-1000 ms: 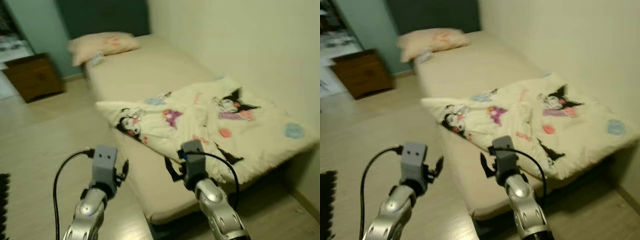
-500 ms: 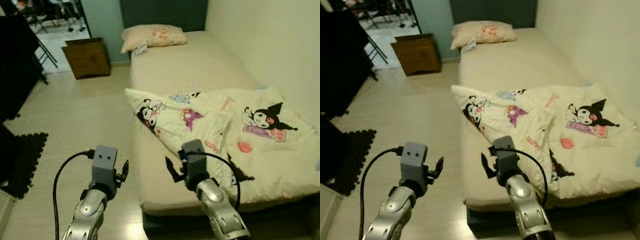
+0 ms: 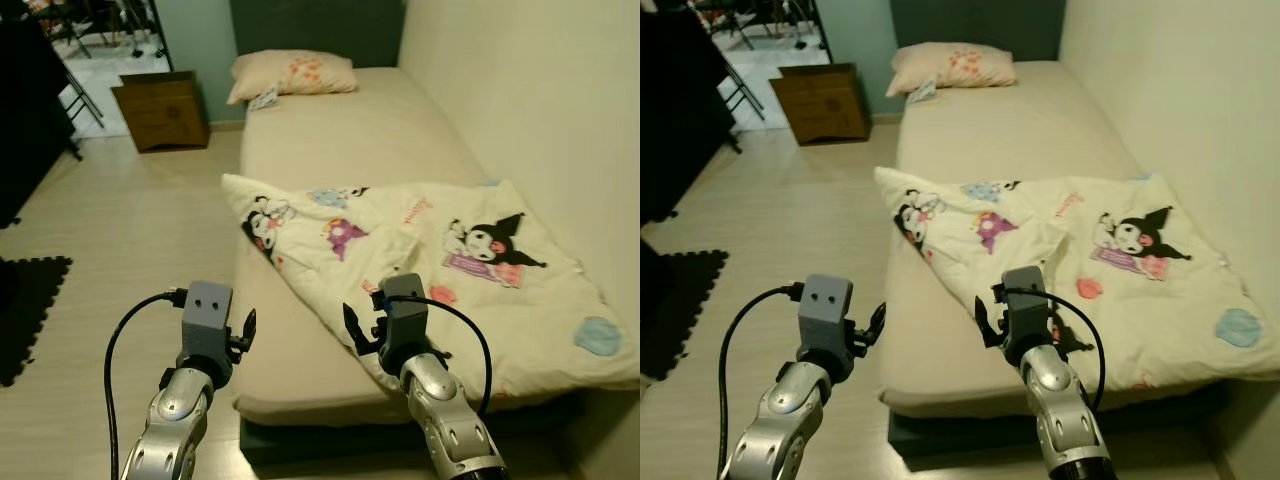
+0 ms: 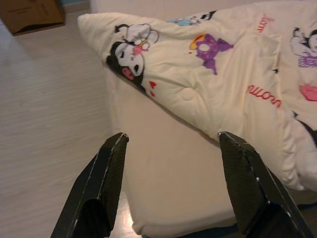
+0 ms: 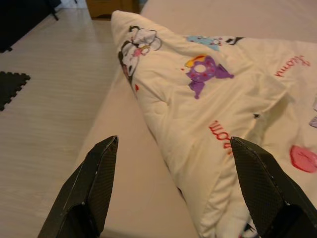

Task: Clean up the room

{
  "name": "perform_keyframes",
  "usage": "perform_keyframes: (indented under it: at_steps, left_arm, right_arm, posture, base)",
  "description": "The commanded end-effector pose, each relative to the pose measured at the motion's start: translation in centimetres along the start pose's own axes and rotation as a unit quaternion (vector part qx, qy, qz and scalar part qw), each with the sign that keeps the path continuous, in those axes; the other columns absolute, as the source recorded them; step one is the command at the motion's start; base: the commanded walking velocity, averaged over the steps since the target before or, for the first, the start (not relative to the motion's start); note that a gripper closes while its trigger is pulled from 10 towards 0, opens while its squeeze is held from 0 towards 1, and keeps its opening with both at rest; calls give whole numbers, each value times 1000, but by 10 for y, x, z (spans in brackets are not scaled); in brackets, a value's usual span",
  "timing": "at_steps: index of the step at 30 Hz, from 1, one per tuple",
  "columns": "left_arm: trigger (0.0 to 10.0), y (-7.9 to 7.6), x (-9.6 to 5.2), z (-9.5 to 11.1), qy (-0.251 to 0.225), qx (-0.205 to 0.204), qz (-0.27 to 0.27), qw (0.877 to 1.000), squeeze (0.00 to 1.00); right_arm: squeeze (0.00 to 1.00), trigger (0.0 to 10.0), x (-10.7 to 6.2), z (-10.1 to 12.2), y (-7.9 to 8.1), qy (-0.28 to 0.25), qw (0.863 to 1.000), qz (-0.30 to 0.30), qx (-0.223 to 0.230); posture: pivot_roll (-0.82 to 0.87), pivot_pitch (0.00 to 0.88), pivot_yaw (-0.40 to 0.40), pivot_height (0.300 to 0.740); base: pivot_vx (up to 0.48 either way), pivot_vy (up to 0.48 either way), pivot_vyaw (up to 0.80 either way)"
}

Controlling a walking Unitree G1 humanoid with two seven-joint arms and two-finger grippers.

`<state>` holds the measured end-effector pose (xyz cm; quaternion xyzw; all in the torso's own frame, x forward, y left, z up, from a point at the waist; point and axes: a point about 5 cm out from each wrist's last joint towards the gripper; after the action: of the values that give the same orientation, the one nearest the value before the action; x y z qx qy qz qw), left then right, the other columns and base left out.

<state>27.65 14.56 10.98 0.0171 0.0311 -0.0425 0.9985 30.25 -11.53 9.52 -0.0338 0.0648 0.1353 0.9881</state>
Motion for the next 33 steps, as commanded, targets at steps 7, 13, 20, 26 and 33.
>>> perform_keyframes:
  at_steps: [7, 13, 20, 26, 33]
  left_arm:
    - [10000, 6, -1, -7, 10, -1, 7, 1000, 0]
    - [10000, 7, -1, -6, 8, 0, 10, 1000, 0]
    - [10000, 7, 1, -5, 4, -2, 12, 1000, 0]
    - [10000, 8, 1, -6, 9, -5, 16, 1000, 0]
    - [10000, 9, 2, -7, 12, -1, 21, 1000, 0]
  right_arm:
    - [0, 10000, 1, -1, 5, 1, 1000, 4, 10]
    - [0, 10000, 1, -1, 5, -1, 1000, 2, 9]
    - [0, 10000, 0, -2, 3, -1, 1000, -1, 8]
    - [0, 10000, 1, -2, 3, 0, 1000, -3, 6]
    - [0, 10000, 3, -2, 2, 1, 1000, -14, 2]
  posture:
    - [-70, 134, 18, 740]
    - [-70, 132, 21, 740]
    - [-73, 133, 23, 740]
    - [-72, 132, 24, 740]
    - [-72, 130, 22, 740]
  base:
    - [0, 0, 0]
    - [0, 0, 0]
    - [0, 0, 0]
    - [0, 0, 0]
    - [0, 0, 0]
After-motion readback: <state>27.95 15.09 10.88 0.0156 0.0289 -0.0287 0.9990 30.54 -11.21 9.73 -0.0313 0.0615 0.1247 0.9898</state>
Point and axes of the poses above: a point about 5 cm out from each wrist's last joint towards the gripper, its own x axis pointing out of the wrist towards the gripper, its own z axis along the axis of the wrist's last joint, y = z × x, and after that the axes turned 1 degree about -x, right-handed
